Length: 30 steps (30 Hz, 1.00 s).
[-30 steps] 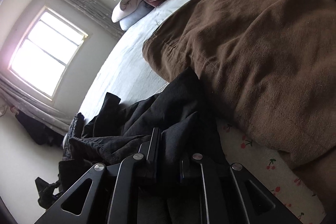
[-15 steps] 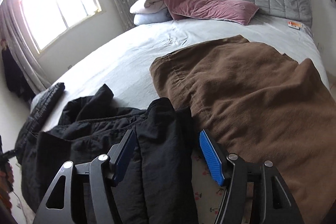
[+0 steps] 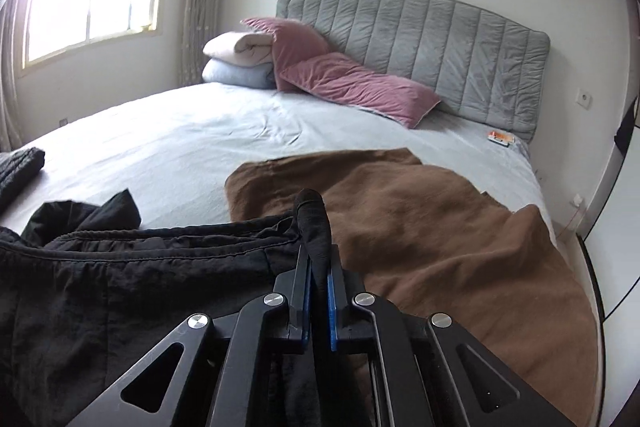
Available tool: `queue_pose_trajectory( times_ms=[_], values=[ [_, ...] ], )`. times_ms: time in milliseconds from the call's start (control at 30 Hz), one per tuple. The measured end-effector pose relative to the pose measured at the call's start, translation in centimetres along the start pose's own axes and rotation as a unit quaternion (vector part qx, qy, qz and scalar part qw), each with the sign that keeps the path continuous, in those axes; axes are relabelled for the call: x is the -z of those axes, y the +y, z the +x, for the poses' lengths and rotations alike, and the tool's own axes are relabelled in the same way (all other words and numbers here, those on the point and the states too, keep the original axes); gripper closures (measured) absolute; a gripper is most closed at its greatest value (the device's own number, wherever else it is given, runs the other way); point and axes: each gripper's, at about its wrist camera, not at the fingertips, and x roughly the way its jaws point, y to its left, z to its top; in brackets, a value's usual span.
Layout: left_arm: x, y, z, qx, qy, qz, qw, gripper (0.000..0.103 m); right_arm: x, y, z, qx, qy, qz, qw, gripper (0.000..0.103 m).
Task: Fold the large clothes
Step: 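Lift the hem with both grippers and fold it toward the collar, then lay the folded hem down and open both grippers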
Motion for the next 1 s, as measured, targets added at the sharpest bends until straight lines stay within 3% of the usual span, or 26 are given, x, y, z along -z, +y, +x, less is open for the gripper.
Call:
queue_pose_trajectory(
  times_ms=[133, 300, 467, 567, 600, 667, 733, 767, 800, 900, 1000],
  values=[
    [-3.9, -3.2, 1.5, -0.043, -0.065, 0.044, 0.9960, 0.097, -3.7, 1.1, 0.8, 0.048, -0.041, 0.003, 0.998, 0.098],
    [-5.7, -4.5, 8.1, -0.107, -0.087, 0.074, 0.9876, 0.096, -6.0, 3.7, 5.4, 0.094, -0.047, -0.018, 0.994, 0.098],
    [-2.7, -2.8, 16.2, -0.162, -0.054, 0.085, 0.9817, 0.096, -4.0, 6.7, 12.5, 0.125, -0.001, -0.073, 0.989, 0.098],
    [-1.3, -0.9, 20.3, -0.176, 0.019, 0.063, 0.9822, 0.094, -2.0, 8.2, 15.4, 0.142, 0.030, -0.099, 0.984, 0.097],
    [-1.3, -0.4, 21.1, -0.178, 0.044, 0.052, 0.9817, 0.091, -1.6, 8.6, 16.3, 0.150, 0.048, -0.113, 0.981, 0.096],
    [-1.8, 0.4, 20.7, -0.182, 0.053, 0.033, 0.9813, 0.079, -1.3, 9.3, 16.8, 0.159, 0.065, -0.137, 0.976, 0.091],
    [-2.5, 0.4, 18.4, -0.188, 0.027, 0.021, 0.9816, 0.052, -1.6, 9.5, 15.1, 0.161, 0.047, -0.136, 0.976, 0.079],
    [-2.8, 0.0, 17.1, -0.182, 0.013, 0.022, 0.9830, 0.038, -1.9, 9.4, 13.8, 0.147, 0.037, -0.124, 0.981, 0.059],
    [-3.0, -0.9, 15.9, -0.166, 0.005, 0.031, 0.9856, 0.033, -2.2, 9.5, 12.3, 0.120, 0.024, -0.107, 0.987, 0.040],
    [-2.5, -5.6, 13.8, -0.118, 0.013, 0.087, 0.9890, 0.027, -2.9, 12.1, 8.3, 0.019, 0.001, -0.089, 0.996, 0.035],
    [-0.8, -11.0, 13.9, -0.036, 0.062, 0.094, 0.9930, 0.022, -2.7, 17.9, 7.6, -0.100, 0.073, -0.099, 0.987, 0.035]
  ],
)
